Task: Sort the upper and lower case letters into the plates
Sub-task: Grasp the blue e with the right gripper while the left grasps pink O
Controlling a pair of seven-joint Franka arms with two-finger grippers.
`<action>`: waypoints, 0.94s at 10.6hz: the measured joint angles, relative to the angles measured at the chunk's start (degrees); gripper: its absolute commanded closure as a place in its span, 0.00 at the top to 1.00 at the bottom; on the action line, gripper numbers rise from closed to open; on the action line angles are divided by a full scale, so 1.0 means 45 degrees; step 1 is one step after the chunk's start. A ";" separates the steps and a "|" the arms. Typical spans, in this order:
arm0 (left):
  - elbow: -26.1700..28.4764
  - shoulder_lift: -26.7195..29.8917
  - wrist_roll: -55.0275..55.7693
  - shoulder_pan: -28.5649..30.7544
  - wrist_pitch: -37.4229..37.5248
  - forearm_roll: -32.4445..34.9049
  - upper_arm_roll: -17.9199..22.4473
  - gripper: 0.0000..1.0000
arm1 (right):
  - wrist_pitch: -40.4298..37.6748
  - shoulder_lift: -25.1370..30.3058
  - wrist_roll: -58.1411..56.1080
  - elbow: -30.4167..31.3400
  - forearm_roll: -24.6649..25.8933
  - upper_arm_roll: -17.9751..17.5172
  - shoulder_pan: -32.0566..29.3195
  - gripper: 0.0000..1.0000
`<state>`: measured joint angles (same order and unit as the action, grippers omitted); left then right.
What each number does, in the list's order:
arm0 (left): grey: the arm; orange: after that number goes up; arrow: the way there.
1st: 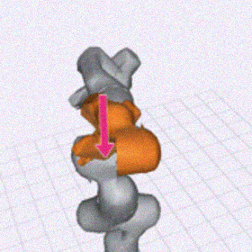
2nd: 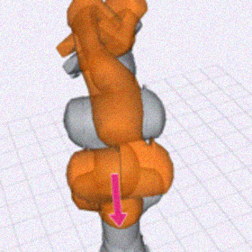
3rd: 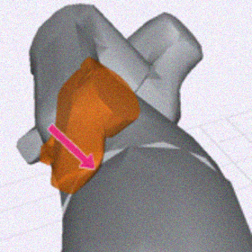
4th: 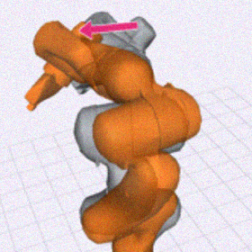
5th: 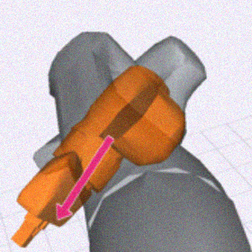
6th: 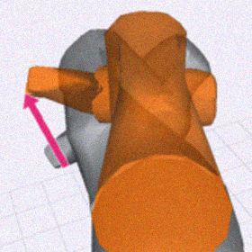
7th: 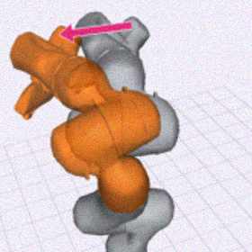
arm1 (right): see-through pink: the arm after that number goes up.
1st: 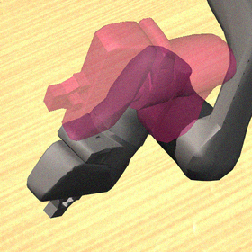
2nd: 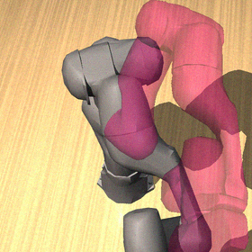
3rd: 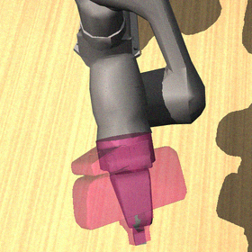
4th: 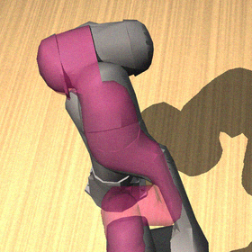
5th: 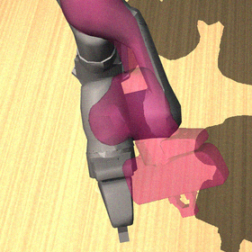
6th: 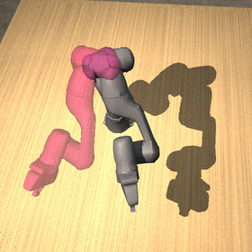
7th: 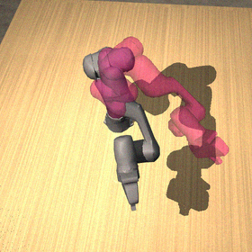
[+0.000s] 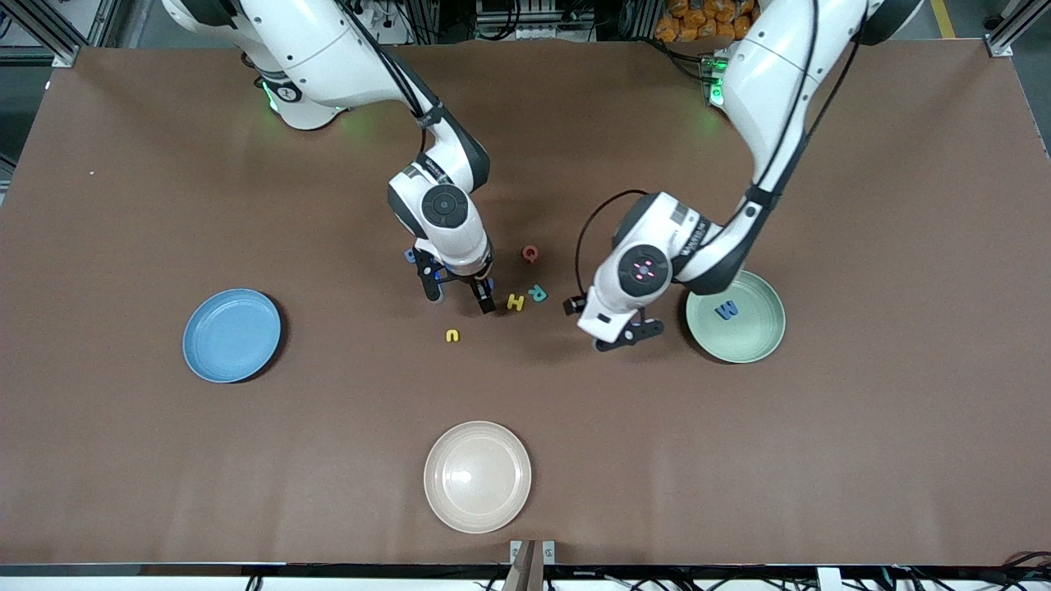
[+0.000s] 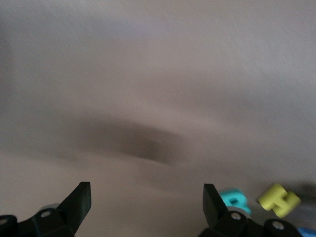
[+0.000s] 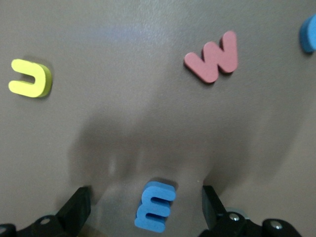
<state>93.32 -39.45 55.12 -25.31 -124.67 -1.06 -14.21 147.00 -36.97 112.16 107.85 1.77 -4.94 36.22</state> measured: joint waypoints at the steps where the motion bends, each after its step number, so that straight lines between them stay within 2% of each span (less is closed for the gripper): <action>1: -0.0035 0.0001 0.0665 -0.0677 -0.0003 0.0001 0.0003 1.00 | 0.0000 -0.0060 0.0025 -0.0069 0.0000 -0.0007 0.0007 1.00; 2: -0.0043 -0.0023 0.1017 -0.1401 -0.0058 0.0026 0.0025 1.00 | 0.0000 -0.0070 0.0056 -0.0094 0.0000 -0.0017 0.0019 1.00; 3: -0.0042 -0.0107 0.1226 -0.2012 -0.0285 0.0034 0.0044 1.00 | 0.0000 -0.0080 0.0084 -0.0109 0.0000 -0.0025 0.0037 0.83; 4: -0.0042 -0.0217 0.1348 -0.2474 -0.0533 0.0040 0.0068 1.00 | -0.0002 -0.0089 0.0101 -0.0123 0.0001 -0.0030 0.0051 0.16; 5: -0.0043 -0.0314 0.1386 -0.2746 -0.0669 0.0056 0.0093 1.00 | -0.0005 -0.0071 0.0126 -0.0184 0.0004 -0.0034 0.0055 0.00; 10: -0.0027 -0.0526 0.1975 -0.3021 -0.1247 0.0083 0.0242 1.00 | -0.0027 0.0048 0.0134 -0.0253 0.0665 -0.0020 0.0082 0.00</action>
<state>93.20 -41.82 64.01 -38.90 -130.28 -0.69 -13.13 146.88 -36.76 112.76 106.72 4.77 -5.03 36.59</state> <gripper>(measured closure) 0.000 0.678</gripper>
